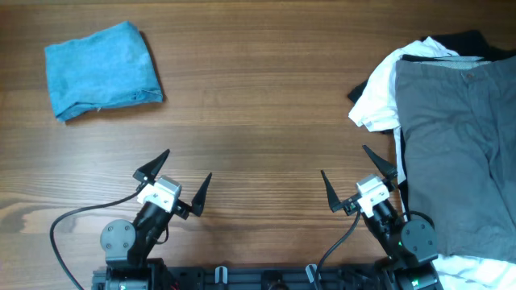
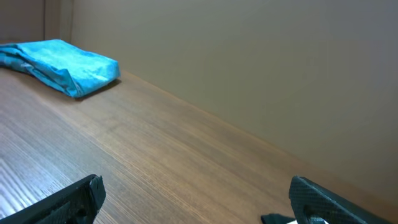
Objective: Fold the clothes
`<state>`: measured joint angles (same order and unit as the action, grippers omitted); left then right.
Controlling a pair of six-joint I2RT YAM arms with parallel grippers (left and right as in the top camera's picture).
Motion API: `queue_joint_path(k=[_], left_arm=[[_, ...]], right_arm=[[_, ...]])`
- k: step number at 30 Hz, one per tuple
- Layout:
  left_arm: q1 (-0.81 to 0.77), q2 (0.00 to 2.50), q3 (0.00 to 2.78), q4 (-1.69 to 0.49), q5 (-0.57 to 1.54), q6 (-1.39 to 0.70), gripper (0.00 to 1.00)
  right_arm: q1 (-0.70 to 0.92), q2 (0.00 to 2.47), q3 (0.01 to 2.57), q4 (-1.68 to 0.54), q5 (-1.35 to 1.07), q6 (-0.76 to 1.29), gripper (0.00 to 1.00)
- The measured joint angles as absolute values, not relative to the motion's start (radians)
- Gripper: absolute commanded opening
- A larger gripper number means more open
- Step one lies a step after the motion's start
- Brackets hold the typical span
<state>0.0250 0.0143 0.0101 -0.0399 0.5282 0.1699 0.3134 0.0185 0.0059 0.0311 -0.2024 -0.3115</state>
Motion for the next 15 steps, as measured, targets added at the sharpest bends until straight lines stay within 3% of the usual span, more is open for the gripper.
queue_joint_path(k=[5,8,15], left_arm=[[0.025,0.015,0.010,-0.027,0.528,0.119,1.00],[0.025,0.017,0.027,-0.023,0.528,0.073,1.00],[0.025,0.174,0.367,-0.226,0.486,0.017,1.00]], right_arm=[[0.313,0.019,0.006,0.179,-0.288,-0.308,1.00],[0.313,0.019,0.025,0.194,-0.266,-0.207,1.00],[0.313,0.138,0.366,-0.252,-0.074,0.025,1.00]])
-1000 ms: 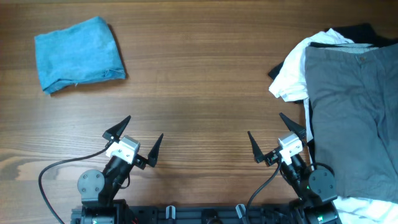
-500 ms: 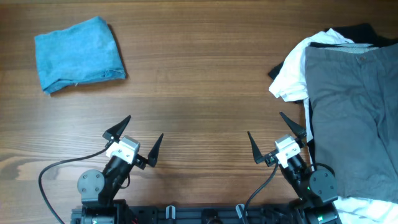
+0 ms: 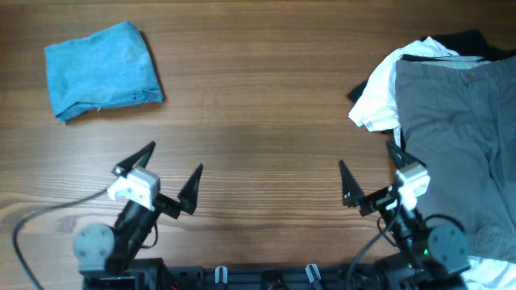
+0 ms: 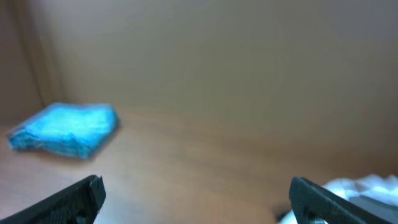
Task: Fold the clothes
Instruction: 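Reach the right gripper into the clothes pile and grasp the grey shorts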
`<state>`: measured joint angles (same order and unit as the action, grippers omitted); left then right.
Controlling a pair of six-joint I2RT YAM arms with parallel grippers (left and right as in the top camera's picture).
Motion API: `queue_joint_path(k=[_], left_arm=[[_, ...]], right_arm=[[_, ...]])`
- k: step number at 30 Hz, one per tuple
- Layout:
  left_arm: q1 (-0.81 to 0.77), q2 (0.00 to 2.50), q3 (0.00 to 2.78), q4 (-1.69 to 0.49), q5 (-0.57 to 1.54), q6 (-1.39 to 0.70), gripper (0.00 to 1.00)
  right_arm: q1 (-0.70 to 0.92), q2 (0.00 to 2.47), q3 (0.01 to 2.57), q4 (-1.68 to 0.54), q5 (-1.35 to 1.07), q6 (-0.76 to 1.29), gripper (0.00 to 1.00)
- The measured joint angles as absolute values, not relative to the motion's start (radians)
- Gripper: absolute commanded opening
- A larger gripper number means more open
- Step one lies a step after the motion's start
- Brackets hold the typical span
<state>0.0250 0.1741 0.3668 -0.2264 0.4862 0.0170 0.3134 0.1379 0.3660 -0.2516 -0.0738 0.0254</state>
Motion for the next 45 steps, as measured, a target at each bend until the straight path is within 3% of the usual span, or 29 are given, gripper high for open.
queue_joint_path(k=[4,8,15,18,22,23,24,25,26,29,34,36,37,40,43,45], left_arm=[[0.025,0.437,0.625,-0.404,0.457,0.004,1.00],[0.025,0.694,0.858,-0.556,0.447,-0.001,1.00],[0.025,1.076,1.153,-0.796,0.439,-0.003,1.00],[0.025,1.127,1.161,-0.816,0.439,-0.003,1.00],[0.025,1.129,1.163,-0.828,0.460,-0.003,1.00],[0.025,1.130,1.163,-0.833,0.466,-0.003,1.00],[0.025,1.129,1.163,-0.842,0.471,-0.003,1.00],[0.025,1.129,1.163,-0.847,0.473,-0.003,1.00],[0.025,1.129,1.163,-0.849,0.476,-0.003,1.00],[0.025,1.130,1.164,-0.850,0.476,-0.003,1.00],[0.025,1.143,1.165,-0.858,0.476,-0.003,1.00],[0.025,1.159,1.165,-0.859,0.476,-0.003,1.00],[0.025,1.172,1.165,-0.860,0.476,-0.003,1.00],[0.025,1.203,1.165,-0.860,0.476,-0.003,1.00],[0.025,1.227,1.165,-0.860,0.476,-0.003,1.00],[0.025,1.236,1.165,-0.860,0.476,-0.003,1.00]], right_arm=[[0.313,0.392,0.574,-0.512,0.010,0.050,1.00],[0.313,0.688,0.711,-0.623,0.026,0.059,1.00],[0.313,1.093,1.005,-0.665,-0.331,0.015,1.00],[0.278,1.191,1.066,-0.563,-0.406,-0.025,0.99],[0.132,1.269,1.079,-0.445,-0.327,0.046,1.00],[0.080,1.294,1.079,-0.437,-0.297,0.078,0.91],[0.025,1.325,1.081,-0.431,-0.272,0.117,0.89],[-0.049,1.375,1.087,-0.431,-0.247,0.175,0.89],[-0.138,1.448,1.089,-0.433,-0.233,0.227,0.98],[-0.272,1.600,1.100,-0.453,-0.264,0.250,1.00],[-0.282,1.775,1.287,-0.485,-0.265,0.236,0.99],[-0.269,1.813,1.358,-0.493,-0.222,0.209,0.94],[-0.257,1.844,1.399,-0.486,-0.176,0.177,0.84],[-0.231,1.929,1.417,-0.470,-0.078,0.092,0.77],[-0.228,2.037,1.416,-0.467,-0.016,0.010,0.79],[-0.228,2.080,1.416,-0.458,0.003,-0.025,0.76]])
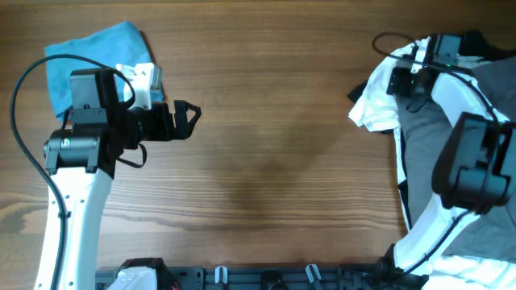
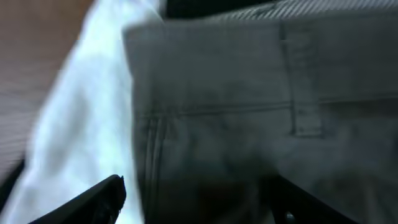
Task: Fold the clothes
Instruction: 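Reach the right gripper into the clothes pile and grasp the grey shorts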
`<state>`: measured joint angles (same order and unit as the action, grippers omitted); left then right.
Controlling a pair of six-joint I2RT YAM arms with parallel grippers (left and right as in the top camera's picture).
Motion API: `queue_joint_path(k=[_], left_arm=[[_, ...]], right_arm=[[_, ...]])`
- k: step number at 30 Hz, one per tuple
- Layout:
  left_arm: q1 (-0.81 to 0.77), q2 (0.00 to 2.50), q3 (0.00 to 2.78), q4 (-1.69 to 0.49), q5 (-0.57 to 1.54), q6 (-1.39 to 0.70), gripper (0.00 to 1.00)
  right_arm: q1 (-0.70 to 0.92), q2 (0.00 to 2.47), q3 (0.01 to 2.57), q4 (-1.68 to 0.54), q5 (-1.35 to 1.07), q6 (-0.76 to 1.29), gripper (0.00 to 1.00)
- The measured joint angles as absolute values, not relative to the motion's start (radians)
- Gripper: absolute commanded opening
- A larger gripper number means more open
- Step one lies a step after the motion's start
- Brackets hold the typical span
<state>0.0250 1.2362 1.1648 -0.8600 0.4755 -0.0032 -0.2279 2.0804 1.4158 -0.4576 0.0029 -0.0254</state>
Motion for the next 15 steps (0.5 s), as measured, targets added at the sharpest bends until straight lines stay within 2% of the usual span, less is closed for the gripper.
queue_joint_path(k=[2,3,4,5,9,10,11,15], left_arm=[[0.025,1.238,1.165,-0.859,0.476,-0.003,1.00],[0.025,1.238,1.165,-0.859,0.476,-0.003,1.00],[0.025,1.238,1.165,-0.857,0.476,-0.003,1.00],[0.025,1.238,1.165,-0.857,0.476,-0.003,1.00],[0.025,1.238,1.165,-0.857,0.476,-0.003,1.00],[0.025,1.238,1.165,-0.857,0.476,-0.003,1.00],[0.025,1.238,1.165,-0.857,0.476,-0.003,1.00],[0.025,1.238,1.165,-0.857,0.476,-0.003,1.00]], right_arm=[[-0.228,2.098,1.416,-0.447,0.013,-0.041,0.60],[-0.228,2.098,1.416,-0.444,0.022,-0.056,0.34],[-0.228,2.098,1.416,-0.443,0.029,-0.058,0.20],[-0.228,2.098,1.416,-0.443,0.040,-0.056,0.17],[-0.228,2.098,1.416,-0.440,0.076,-0.031,0.20],[-0.228,2.098,1.416,-0.441,0.080,-0.024,0.15],[-0.228,2.098,1.416,-0.442,0.080,-0.022,0.04],[-0.228,2.079,1.416,-0.458,0.088,-0.008,0.04]])
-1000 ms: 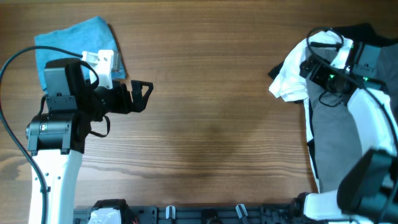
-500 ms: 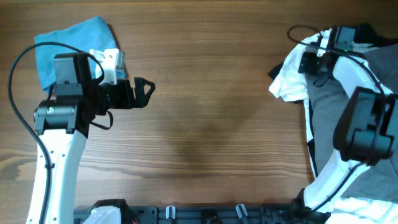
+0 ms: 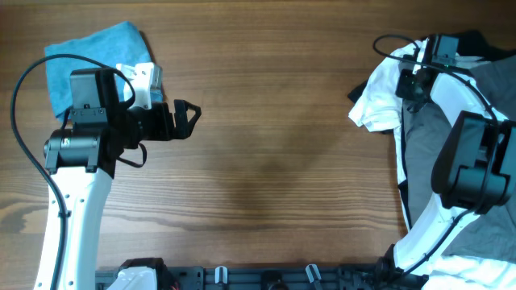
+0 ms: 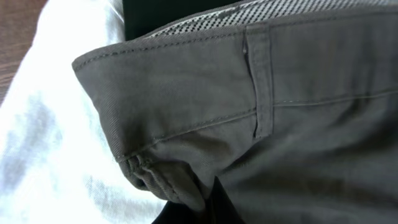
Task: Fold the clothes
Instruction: 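Reach the right gripper into the clothes pile and grasp the grey shorts, then pull the grey shorts left and spread them flat on the table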
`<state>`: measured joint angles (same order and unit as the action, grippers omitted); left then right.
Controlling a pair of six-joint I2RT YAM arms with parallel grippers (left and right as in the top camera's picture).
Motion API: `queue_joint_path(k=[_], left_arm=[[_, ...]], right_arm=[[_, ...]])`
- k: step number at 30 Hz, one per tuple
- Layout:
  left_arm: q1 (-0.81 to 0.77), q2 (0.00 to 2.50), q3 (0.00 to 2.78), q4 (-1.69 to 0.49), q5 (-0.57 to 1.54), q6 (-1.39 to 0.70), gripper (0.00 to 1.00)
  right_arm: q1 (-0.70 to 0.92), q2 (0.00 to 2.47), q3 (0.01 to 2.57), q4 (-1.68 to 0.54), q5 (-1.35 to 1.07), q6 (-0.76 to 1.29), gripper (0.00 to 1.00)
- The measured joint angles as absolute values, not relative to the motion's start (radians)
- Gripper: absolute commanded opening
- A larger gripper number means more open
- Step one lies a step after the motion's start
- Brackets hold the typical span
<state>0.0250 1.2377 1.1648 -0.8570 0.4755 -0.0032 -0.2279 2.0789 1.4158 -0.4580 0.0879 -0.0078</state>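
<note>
A pile of clothes lies at the right edge, with grey trousers (image 3: pixel 459 121) on top of a white garment (image 3: pixel 379 97) and a black one (image 3: pixel 468 39). My right gripper (image 3: pixel 415 80) is at the trousers' far left waistband corner. In the right wrist view the gripper (image 4: pixel 214 199) is shut on the bunched grey waistband (image 4: pixel 186 118), with white cloth (image 4: pixel 50 143) beside it. My left gripper (image 3: pixel 187 113) hangs open over bare wood, right of a folded blue cloth (image 3: pixel 89 48).
The wooden table (image 3: pixel 274 161) stretches between the two arms. The left arm's white link (image 3: pixel 72 209) reaches from the front edge up the left side. The right arm (image 3: pixel 476 153) lies over the pile. Cables loop near both wrists.
The right gripper's jaws stood apart around the trousers' waistband corner; now they are shut on it and the fabric is bunched. The left arm has not moved.
Both grippers began open and low at the table's front edge. They then sat slightly farther apart. Later the left was beside the blue cloth and the right over the trousers' waistband, open. Now the right grips that waistband.
</note>
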Motion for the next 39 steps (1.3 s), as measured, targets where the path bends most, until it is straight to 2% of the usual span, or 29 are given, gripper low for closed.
queue_joint_path(k=[6,7,8,9,10,23,29,31,33,34,35,36,37,39], left_arm=[[0.025,1.238,1.165,-0.857,0.476,-0.003,1.00],[0.025,1.238,1.165,-0.858,0.476,-0.003,1.00],[0.025,1.238,1.165,-0.860,0.476,-0.003,1.00],[0.025,1.238,1.165,-0.861,0.476,-0.003,1.00],[0.025,1.238,1.165,-0.861,0.476,-0.003,1.00],[0.025,1.238,1.165,-0.879,0.476,-0.003,0.99],[0.025,1.232,1.168,-0.881,0.476,-0.007,1.00],[0.025,1.207,1.189,-0.888,0.474,-0.018,1.00],[0.025,1.143,1.229,-0.891,0.454,-0.025,1.00],[0.025,1.089,1.256,-0.897,0.419,-0.029,1.00],[0.025,1.047,1.274,-0.902,0.389,-0.030,1.00],[0.025,0.992,1.299,-0.914,0.333,-0.033,1.00],[0.025,0.952,1.315,-0.921,0.290,-0.033,1.00],[0.025,0.875,1.336,-0.929,0.201,-0.033,1.00]], right_arm=[[-0.260,1.968,1.415,-0.477,0.088,0.038,0.06],[-0.270,1.950,1.415,-0.478,0.088,0.043,0.11],[-0.279,1.935,1.415,-0.480,0.087,0.047,0.25],[-0.291,1.914,1.415,-0.485,0.088,0.048,0.26],[-0.301,1.898,1.415,-0.489,0.087,0.050,0.05],[-0.310,1.879,1.417,-0.516,0.020,0.036,0.04],[-0.276,1.808,1.569,-0.690,-0.230,0.029,0.04],[-0.186,1.707,1.633,-0.712,-0.324,0.024,0.04],[-0.022,1.616,1.666,-0.724,-0.399,0.020,0.04],[0.112,1.580,1.679,-0.731,-0.416,0.020,0.04],[0.218,1.570,1.683,-0.741,-0.425,0.021,0.16],[0.360,1.574,1.684,-0.752,-0.426,0.021,0.55],[0.474,1.591,1.684,-0.757,-0.426,0.017,0.78],[0.739,1.663,1.683,-0.763,-0.399,0.021,0.97]])
